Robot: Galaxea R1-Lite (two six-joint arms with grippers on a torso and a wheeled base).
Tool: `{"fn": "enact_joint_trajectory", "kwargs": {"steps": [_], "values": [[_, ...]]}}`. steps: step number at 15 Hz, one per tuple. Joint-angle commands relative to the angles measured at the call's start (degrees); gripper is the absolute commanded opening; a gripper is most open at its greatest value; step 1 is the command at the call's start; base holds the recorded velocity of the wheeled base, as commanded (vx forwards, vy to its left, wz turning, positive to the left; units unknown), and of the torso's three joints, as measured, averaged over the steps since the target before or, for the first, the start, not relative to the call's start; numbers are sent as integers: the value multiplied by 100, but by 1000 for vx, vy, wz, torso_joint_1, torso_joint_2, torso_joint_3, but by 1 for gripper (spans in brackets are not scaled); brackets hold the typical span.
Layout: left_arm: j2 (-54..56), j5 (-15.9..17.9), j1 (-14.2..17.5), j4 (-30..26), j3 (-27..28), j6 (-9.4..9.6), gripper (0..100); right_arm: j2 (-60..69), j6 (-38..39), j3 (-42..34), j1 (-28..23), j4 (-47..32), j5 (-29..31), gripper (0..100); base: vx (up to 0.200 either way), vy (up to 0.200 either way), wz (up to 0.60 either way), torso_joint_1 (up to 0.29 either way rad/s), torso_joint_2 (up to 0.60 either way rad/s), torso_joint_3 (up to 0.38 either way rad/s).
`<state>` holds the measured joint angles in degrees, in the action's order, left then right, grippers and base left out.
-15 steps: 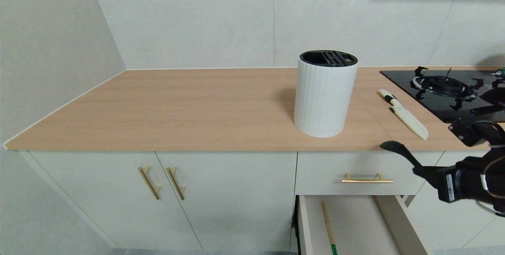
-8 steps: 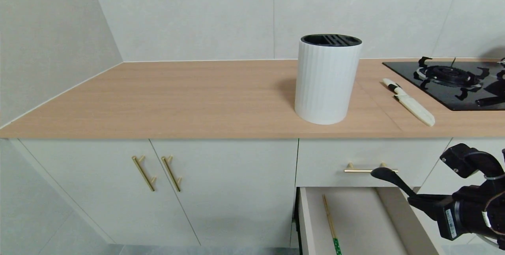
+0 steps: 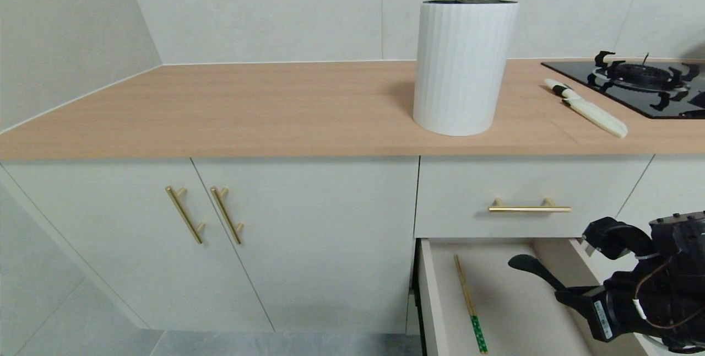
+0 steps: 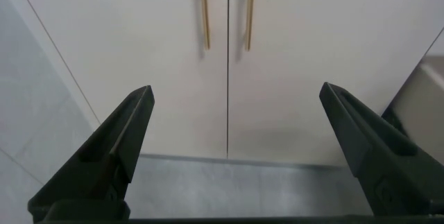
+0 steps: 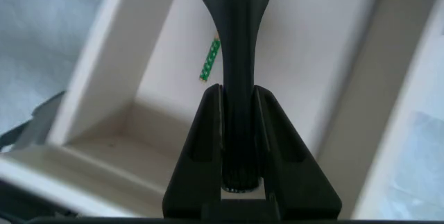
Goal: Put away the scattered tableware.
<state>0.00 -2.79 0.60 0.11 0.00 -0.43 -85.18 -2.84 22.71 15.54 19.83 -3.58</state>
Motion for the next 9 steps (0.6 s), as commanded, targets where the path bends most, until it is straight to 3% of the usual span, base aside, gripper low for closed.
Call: {"fn": "enact_joint_trajectory", "kwargs": {"steps": [1,5,9], "values": [[0,-2,2,7,0,-1,100,-368,3,-74,-7,144,7,0,0,0,0,-124,456,320],[0,-2,2,7,0,-1,100,-509,3,-127,-16,311,24,0,0,0,0,-91,409,311],[0,-2,2,7,0,-1,100,-685,29,-56,-16,372,33,0,0,0,0,-16,68,38]]}}
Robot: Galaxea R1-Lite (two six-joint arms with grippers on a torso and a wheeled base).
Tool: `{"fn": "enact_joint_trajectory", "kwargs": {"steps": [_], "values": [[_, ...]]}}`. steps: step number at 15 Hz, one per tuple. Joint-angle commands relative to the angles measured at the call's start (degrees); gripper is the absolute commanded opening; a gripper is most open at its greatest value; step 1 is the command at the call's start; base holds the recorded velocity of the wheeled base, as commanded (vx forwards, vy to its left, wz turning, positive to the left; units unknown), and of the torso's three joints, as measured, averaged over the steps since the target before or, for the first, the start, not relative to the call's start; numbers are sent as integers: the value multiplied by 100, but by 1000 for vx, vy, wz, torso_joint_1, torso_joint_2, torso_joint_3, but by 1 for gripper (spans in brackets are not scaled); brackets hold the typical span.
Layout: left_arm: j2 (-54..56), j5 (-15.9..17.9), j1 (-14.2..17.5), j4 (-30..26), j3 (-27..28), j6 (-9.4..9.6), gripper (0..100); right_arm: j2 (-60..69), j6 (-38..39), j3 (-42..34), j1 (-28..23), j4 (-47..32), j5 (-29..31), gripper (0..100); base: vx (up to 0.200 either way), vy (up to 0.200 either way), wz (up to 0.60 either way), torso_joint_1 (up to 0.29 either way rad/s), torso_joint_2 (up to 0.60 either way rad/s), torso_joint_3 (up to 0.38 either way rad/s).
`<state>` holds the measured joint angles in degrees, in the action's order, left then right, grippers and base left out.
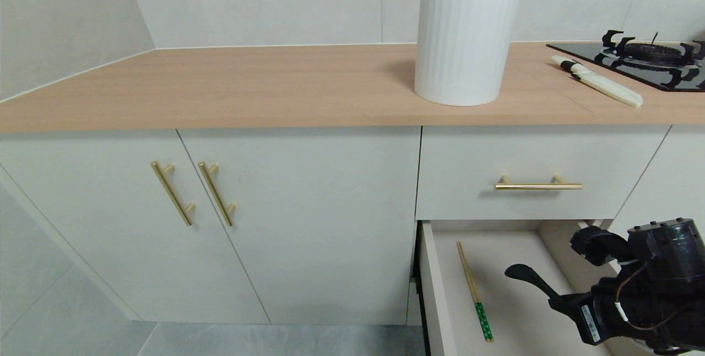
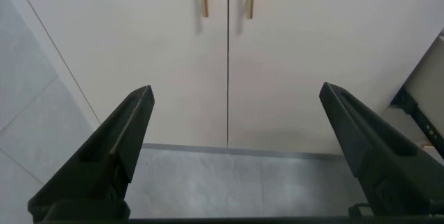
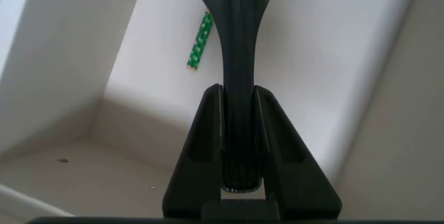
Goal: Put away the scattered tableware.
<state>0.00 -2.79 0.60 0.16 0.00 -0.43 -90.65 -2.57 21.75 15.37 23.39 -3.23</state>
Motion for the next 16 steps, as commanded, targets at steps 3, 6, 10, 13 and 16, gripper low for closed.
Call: {"fn": "enact_joint_trajectory", "kwargs": {"steps": [3,6,10,13,16], "values": [[0,-2,2,2,0,-1,100,-893,319,49,-26,763,218,0,0,0,0,0,0,0],[0,-2,2,2,0,-1,100,-2326,952,189,-26,1871,921,0,0,0,0,0,0,0],[0,-2,2,2,0,-1,100,-3626,943,198,-26,3461,1070,0,0,0,0,0,0,0],[0,-2,2,2,0,-1,100,-4031,934,356,-113,3716,1070,0,0,0,0,0,0,0],[0,-2,2,2,0,-1,100,-4171,934,515,-149,3725,1070,0,0,0,0,0,0,0]]}}
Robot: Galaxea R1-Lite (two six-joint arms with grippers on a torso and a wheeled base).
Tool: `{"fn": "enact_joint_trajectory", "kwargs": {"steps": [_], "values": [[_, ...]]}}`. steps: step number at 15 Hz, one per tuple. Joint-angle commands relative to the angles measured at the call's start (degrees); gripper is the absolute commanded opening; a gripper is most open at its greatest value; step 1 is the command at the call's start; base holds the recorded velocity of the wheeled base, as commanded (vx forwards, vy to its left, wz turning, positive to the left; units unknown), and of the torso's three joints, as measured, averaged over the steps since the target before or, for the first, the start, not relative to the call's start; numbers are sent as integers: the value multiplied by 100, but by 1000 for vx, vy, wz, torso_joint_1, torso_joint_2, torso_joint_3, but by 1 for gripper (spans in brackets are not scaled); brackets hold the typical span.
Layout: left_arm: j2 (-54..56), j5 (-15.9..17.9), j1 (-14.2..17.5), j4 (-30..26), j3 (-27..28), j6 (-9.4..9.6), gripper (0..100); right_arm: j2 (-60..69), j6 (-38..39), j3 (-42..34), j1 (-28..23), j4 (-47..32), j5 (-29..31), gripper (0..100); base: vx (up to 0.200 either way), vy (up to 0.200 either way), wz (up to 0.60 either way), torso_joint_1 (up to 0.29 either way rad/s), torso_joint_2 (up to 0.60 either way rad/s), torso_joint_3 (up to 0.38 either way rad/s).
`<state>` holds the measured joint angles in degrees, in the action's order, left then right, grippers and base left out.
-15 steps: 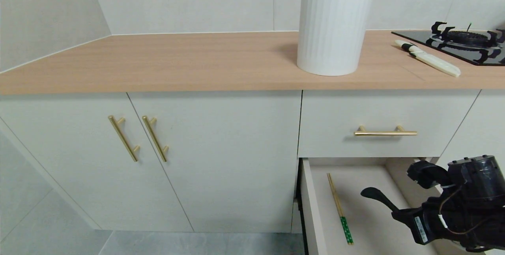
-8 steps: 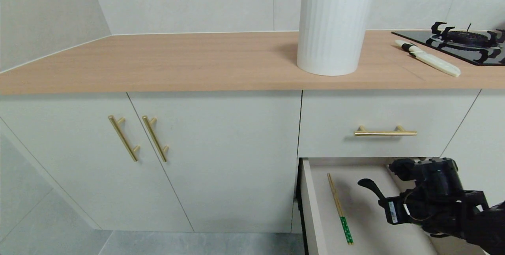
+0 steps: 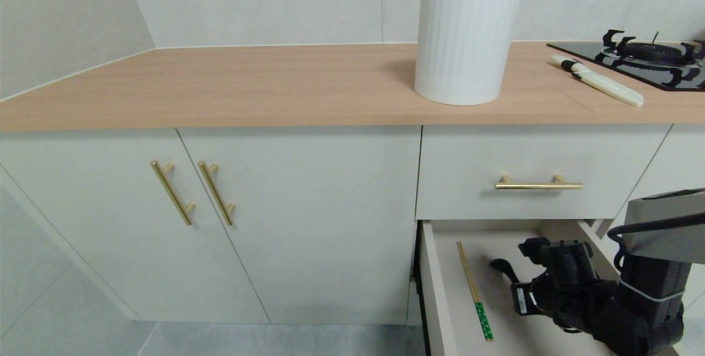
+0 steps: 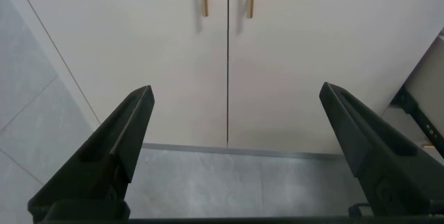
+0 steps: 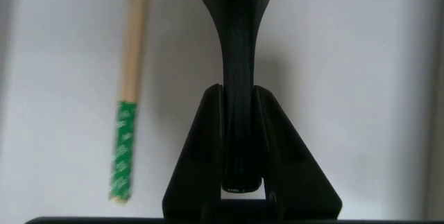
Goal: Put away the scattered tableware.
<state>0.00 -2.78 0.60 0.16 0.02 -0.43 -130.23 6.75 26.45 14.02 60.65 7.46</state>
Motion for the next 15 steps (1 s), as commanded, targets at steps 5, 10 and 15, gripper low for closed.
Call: {"fn": "enact_joint_trajectory", "kwargs": {"steps": [5,10,15], "values": [[0,-3,2,2,-2,-1,100,-283,10,237,-110,0,1,0,0,0,0,0,0,0],[0,-3,2,2,-2,-1,100,-81,19,141,-171,0,1,0,0,0,0,0,0,0],[0,-3,2,2,-2,-1,100,675,1,-193,-154,-9,-17,100,0,0,0,0,0,0]]}}
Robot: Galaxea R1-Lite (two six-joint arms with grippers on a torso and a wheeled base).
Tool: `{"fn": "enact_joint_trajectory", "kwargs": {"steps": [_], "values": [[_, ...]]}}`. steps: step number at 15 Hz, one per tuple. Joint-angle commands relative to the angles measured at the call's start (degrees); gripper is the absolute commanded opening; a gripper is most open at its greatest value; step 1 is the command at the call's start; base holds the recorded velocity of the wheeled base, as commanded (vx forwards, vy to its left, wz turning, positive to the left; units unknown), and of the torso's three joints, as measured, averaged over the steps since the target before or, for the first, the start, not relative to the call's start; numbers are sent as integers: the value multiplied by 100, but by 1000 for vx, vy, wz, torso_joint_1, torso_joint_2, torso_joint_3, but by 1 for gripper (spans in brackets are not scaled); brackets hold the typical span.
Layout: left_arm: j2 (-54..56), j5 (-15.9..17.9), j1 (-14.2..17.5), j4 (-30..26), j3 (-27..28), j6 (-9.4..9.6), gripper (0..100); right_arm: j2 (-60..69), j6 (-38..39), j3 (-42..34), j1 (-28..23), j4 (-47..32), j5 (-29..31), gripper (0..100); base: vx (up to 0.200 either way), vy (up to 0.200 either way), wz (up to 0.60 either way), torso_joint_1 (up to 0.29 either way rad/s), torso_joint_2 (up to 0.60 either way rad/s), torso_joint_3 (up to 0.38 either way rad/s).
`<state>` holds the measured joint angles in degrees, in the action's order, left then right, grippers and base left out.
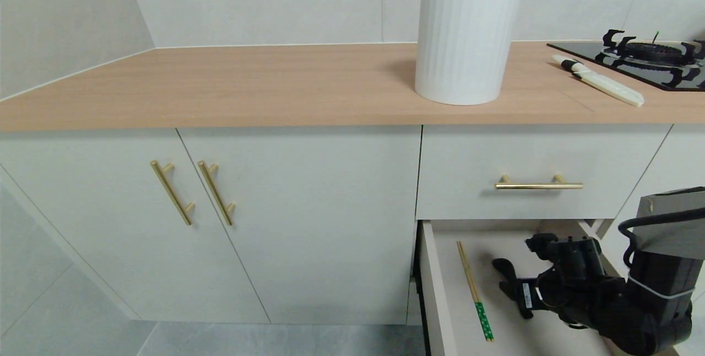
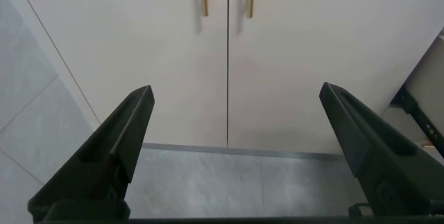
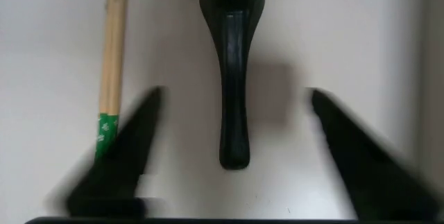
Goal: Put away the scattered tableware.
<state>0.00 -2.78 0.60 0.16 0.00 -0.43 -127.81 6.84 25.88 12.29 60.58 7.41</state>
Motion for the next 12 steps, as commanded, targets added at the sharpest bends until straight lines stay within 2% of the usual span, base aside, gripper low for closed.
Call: {"fn": "enact_joint_trajectory", "kwargs": {"steps": [1,4,8,10,11,12], "values": [[0,-3,2,2,0,-1,100,704,-16,-250,28,-37,-12,100,0,0,0,0,0,0],[0,-3,2,2,0,-1,100,1689,-77,-444,37,-485,-20,100,0,0,0,0,0,0],[0,-3,2,2,0,-1,100,3737,-51,233,169,-3324,-223,100,0,0,0,0,0,0],[0,-3,2,2,0,-10,100,4378,-34,567,248,-4432,-521,100,-200,0,0,0,5,5],[0,-3,2,2,0,-10,100,4923,37,945,327,-5513,-759,100,-200,0,0,17,-2,-2],[0,-3,2,2,0,-10,100,5160,63,1174,424,-6093,-776,100,-200,0,0,2,7,2]]}}
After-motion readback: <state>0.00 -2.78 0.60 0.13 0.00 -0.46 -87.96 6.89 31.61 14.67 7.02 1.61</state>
